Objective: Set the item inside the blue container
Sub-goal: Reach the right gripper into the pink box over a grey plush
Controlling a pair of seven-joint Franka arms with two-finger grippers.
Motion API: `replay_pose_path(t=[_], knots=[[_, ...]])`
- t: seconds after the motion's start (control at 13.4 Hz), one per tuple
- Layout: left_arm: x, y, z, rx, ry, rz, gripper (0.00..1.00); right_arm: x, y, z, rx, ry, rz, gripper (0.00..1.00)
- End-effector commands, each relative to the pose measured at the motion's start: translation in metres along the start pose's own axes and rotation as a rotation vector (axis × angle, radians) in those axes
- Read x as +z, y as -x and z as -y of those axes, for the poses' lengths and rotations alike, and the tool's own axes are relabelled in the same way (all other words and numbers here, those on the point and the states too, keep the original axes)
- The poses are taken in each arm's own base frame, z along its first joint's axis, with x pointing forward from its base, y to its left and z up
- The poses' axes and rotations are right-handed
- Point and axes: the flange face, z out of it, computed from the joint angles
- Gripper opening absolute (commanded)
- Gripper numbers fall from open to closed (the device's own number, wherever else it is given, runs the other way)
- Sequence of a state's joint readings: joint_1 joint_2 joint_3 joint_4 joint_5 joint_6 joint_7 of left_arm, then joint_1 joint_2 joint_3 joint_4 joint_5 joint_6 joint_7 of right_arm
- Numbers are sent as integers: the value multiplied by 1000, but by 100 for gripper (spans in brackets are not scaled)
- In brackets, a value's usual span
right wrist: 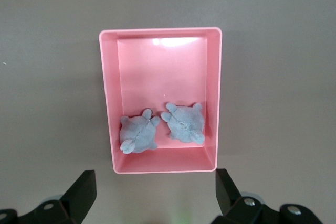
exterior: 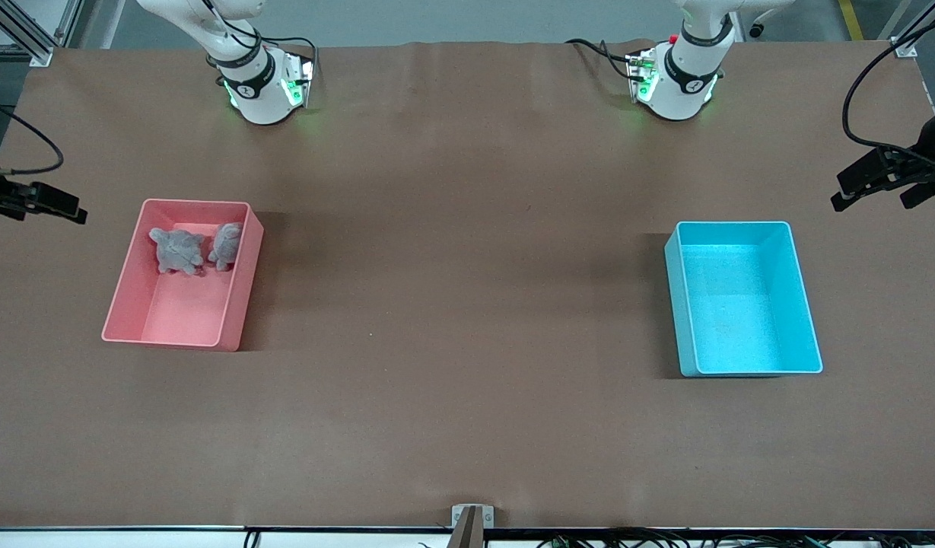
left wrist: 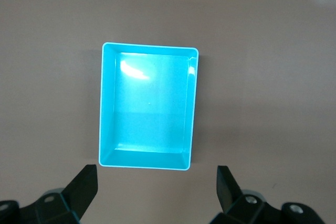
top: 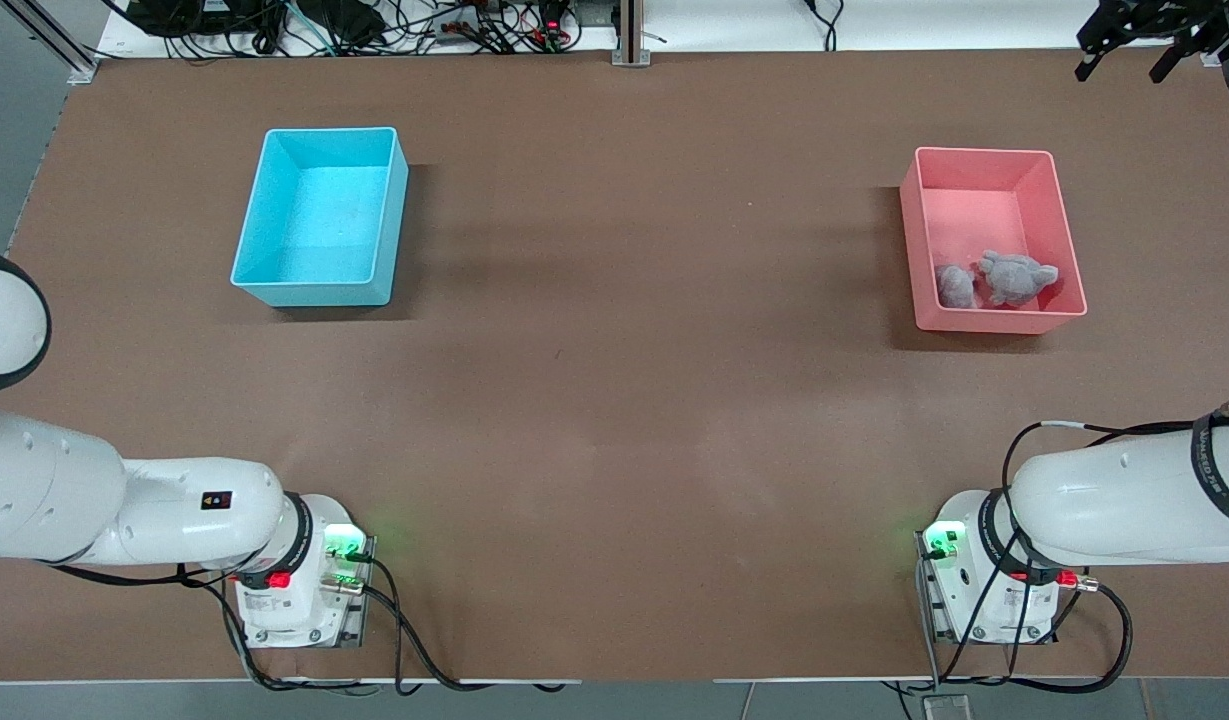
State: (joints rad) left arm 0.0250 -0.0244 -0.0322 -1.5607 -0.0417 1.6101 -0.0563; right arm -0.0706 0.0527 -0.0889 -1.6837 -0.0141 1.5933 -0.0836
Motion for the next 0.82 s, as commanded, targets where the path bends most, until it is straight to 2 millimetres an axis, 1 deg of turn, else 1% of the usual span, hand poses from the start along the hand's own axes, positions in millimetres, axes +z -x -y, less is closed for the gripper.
replay_pose_path(t=[0.0,0.22,0.3,0.37,0.52,0.6,0.74], knots=[[-5,1,6,-4,6,-12,100,43,-4,-13,24,-15,31,100],[-6,2,6,-14,9,-12,100,119,2,-25,48,-21,29,100],[-5,2,6,-14,8,-11,100,144,6,-34,66,-23,23,100],[-4,2,6,-14,8,-8,100,169,11,-38,77,-26,20,100],[-3,2,7,-14,7,-3,100,212,23,-41,89,-25,-3,100],[-2,2,7,-14,7,-2,100,227,27,-42,93,-24,-13,100],[0,2,7,-16,6,6,100,244,30,-41,96,-24,-14,100]])
